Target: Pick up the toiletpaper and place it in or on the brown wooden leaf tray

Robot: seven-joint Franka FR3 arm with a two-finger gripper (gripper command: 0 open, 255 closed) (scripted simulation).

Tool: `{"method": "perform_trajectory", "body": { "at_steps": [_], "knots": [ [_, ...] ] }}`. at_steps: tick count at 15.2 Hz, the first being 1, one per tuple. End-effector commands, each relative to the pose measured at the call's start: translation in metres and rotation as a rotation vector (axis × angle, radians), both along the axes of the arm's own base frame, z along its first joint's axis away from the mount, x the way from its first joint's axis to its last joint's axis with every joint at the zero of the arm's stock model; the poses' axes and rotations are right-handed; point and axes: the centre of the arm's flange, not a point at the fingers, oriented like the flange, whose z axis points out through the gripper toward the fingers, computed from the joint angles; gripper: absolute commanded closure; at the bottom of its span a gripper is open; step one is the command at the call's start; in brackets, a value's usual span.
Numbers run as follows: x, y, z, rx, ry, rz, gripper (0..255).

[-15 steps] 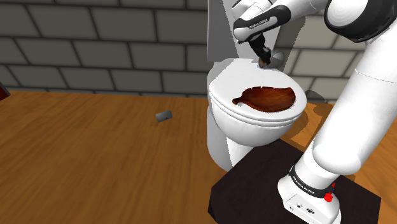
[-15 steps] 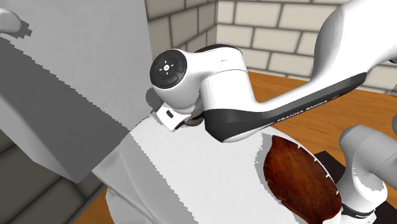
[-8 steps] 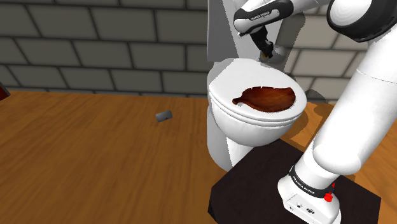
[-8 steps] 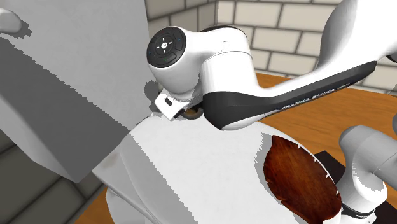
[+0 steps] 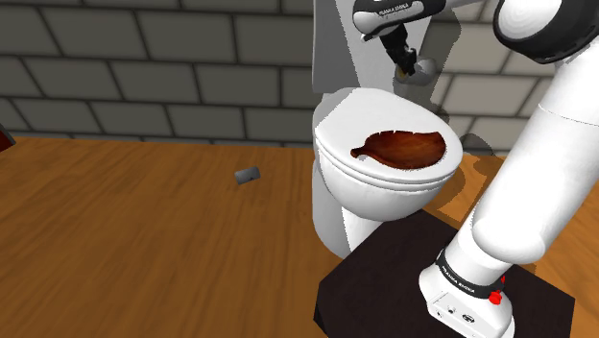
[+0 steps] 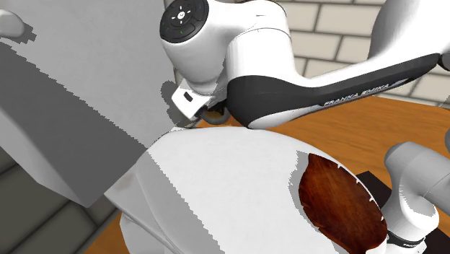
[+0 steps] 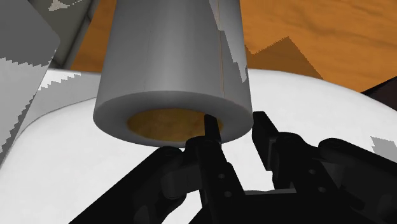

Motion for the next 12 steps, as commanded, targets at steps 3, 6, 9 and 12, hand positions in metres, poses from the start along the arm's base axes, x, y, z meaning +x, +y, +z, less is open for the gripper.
{"method": "perform_trajectory", "body": {
  "at_steps": [3, 6, 9, 12],
  "knots": [
    [0.000, 0.001, 0.021, 0.000, 0.000, 0.000, 255],
    [-0.012, 0.025, 0.025, 0.000, 0.000, 0.000, 255],
    [-0.028, 0.061, 0.026, 0.000, 0.000, 0.000, 255],
    [-0.045, 0.097, 0.027, 0.000, 0.000, 0.000, 255]
  ]
}}
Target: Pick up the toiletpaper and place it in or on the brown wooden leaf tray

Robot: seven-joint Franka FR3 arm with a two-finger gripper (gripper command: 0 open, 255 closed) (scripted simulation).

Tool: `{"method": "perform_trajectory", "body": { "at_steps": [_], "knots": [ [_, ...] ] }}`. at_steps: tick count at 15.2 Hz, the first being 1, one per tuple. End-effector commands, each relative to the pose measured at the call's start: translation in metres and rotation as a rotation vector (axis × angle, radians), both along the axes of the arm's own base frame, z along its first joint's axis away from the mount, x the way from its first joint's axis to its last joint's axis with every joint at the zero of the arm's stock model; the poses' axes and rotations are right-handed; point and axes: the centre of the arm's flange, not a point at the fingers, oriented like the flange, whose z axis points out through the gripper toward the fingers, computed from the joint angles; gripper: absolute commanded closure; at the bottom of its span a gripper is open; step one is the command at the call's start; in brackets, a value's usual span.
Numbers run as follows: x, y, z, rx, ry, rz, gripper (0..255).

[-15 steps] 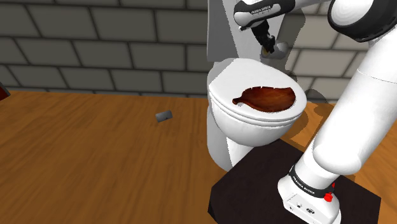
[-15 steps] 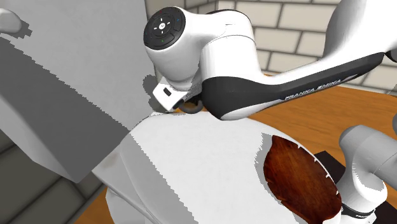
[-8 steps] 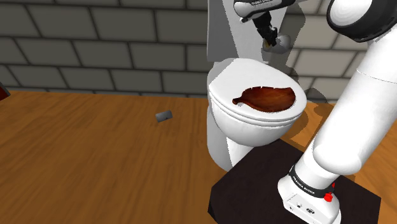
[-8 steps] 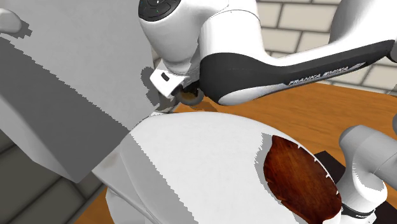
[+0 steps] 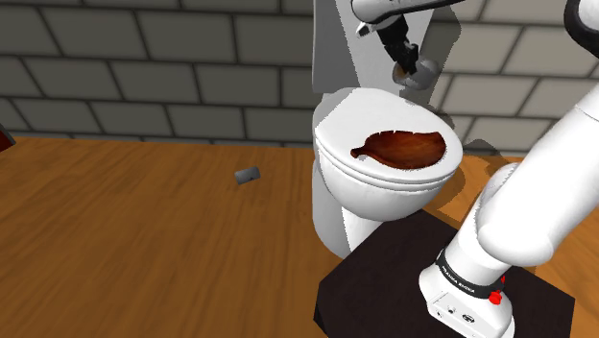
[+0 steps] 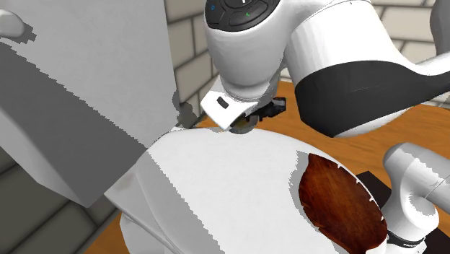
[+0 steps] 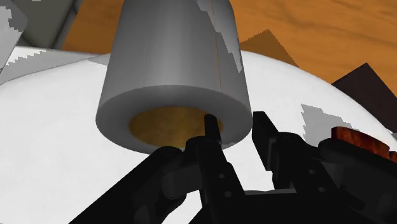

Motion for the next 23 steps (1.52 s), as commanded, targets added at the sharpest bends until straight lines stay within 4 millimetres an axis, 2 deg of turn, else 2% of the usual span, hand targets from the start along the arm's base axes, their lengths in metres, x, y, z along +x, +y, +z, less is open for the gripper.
{"method": "perform_trajectory", "body": {
  "at_steps": [1, 22, 23],
  "knots": [
    [-0.012, 0.023, 0.001, -0.002, 0.000, -0.001, 255],
    [-0.129, 0.277, 0.008, -0.002, 0.000, -0.001, 255],
    [-0.129, 0.277, 0.003, -0.002, 0.000, -0.001, 255]
  ]
}}
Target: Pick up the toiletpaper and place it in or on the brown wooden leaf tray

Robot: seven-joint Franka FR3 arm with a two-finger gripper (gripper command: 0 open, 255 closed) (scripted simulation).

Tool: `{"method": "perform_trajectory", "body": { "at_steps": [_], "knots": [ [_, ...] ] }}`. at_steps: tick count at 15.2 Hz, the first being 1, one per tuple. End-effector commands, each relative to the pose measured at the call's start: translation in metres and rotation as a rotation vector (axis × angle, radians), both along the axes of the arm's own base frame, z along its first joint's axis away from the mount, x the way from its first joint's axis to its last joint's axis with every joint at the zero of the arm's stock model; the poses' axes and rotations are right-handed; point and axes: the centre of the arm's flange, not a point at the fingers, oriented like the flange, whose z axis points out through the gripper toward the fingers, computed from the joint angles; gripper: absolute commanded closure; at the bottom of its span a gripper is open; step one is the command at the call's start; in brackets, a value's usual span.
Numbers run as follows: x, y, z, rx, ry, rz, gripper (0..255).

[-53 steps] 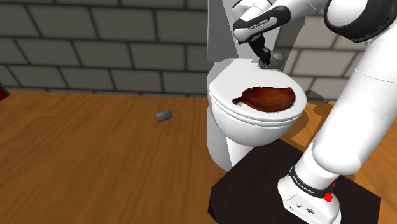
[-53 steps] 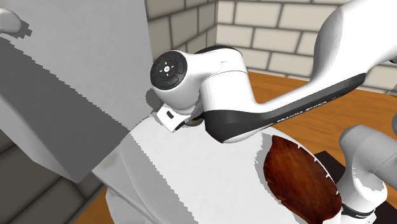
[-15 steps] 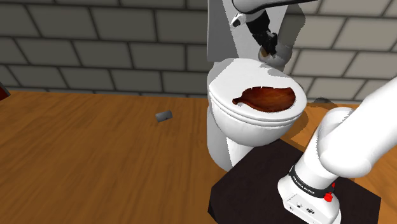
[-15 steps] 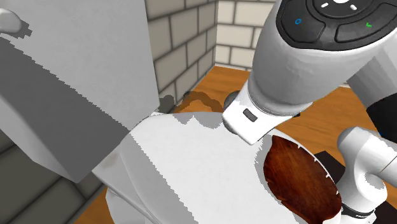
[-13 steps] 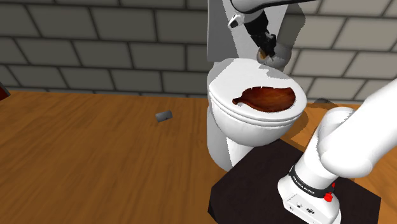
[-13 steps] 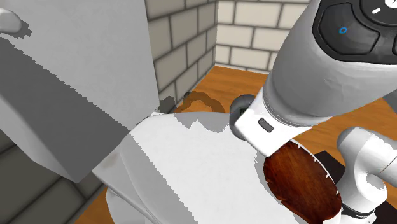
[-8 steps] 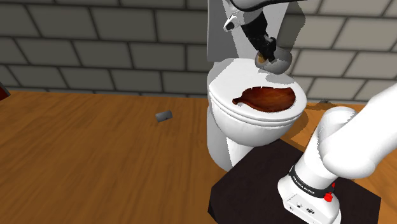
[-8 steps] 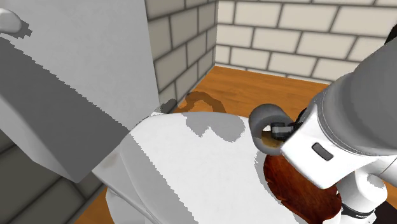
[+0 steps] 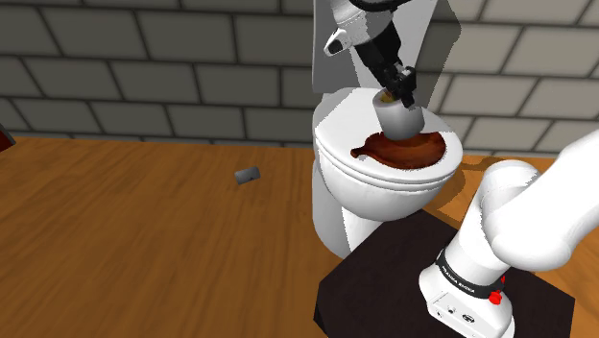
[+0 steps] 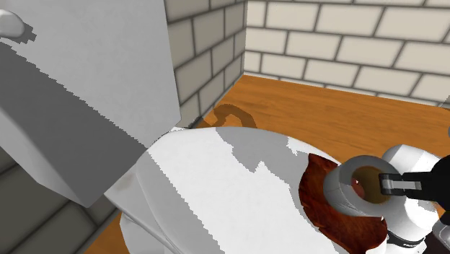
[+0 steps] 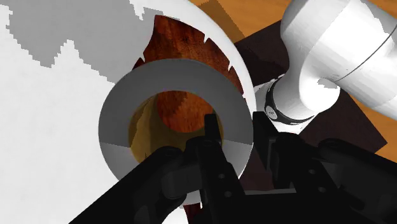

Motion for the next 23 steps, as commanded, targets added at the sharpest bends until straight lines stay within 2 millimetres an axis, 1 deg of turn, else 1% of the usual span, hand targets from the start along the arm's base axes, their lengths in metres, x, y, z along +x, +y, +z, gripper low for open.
{"method": "perform_trajectory", "body": {
  "at_steps": [1, 14, 22, 23],
  "knots": [
    [-0.004, 0.007, -0.008, -0.001, 0.000, -0.001, 255],
    [-0.004, 0.007, -0.077, -0.001, 0.000, -0.001, 255],
    [-0.004, 0.007, -0.078, -0.001, 0.000, -0.001, 255],
    [-0.004, 0.006, -0.077, -0.001, 0.000, -0.001, 0]
  ]
}}
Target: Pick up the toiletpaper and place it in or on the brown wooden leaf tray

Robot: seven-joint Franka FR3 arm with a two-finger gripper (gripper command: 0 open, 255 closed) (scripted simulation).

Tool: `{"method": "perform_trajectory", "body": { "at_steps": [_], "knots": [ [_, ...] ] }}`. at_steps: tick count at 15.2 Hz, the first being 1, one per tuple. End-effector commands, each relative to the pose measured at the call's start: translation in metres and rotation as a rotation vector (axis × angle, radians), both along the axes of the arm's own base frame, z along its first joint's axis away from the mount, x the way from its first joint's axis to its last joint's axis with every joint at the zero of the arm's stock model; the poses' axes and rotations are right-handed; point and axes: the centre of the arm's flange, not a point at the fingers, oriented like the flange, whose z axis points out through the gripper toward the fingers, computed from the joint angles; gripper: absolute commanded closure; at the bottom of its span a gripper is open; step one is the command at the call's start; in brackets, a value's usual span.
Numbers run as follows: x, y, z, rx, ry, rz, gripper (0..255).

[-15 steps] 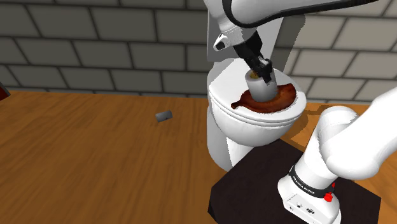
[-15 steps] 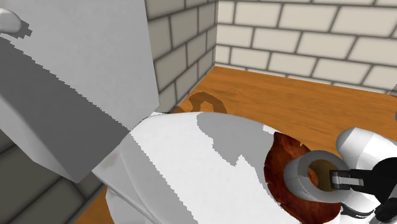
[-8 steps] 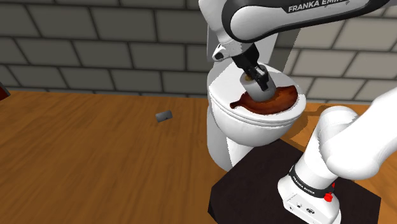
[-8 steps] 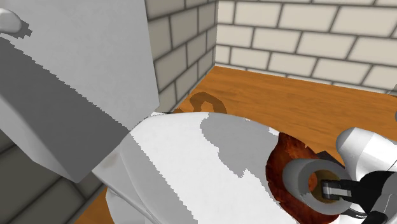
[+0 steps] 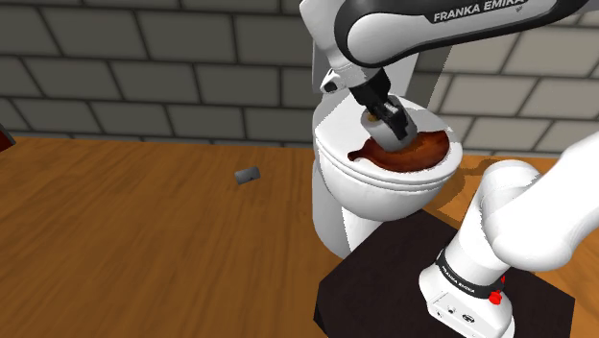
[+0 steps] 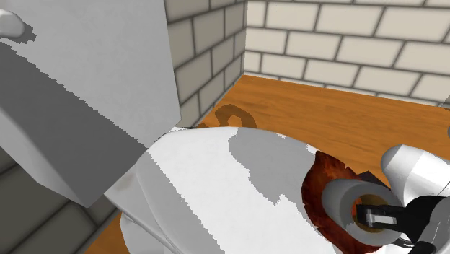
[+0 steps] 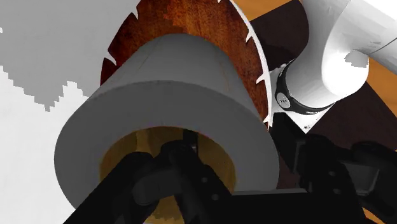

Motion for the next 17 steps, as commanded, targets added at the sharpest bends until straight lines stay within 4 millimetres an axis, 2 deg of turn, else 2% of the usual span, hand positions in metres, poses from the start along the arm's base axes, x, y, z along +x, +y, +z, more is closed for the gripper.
{"method": "perform_trajectory", "body": {
  "at_steps": [1, 5, 9, 17],
  "knots": [
    [0.000, -0.001, -0.003, 0.001, 0.007, -0.001, 0],
    [0.000, 0.000, -0.004, 0.001, 0.007, -0.001, 0],
    [0.019, 0.026, 0.035, 0.001, 0.007, -0.001, 0],
    [0.019, 0.026, 0.035, 0.001, 0.007, -0.001, 0]
  ]
}}
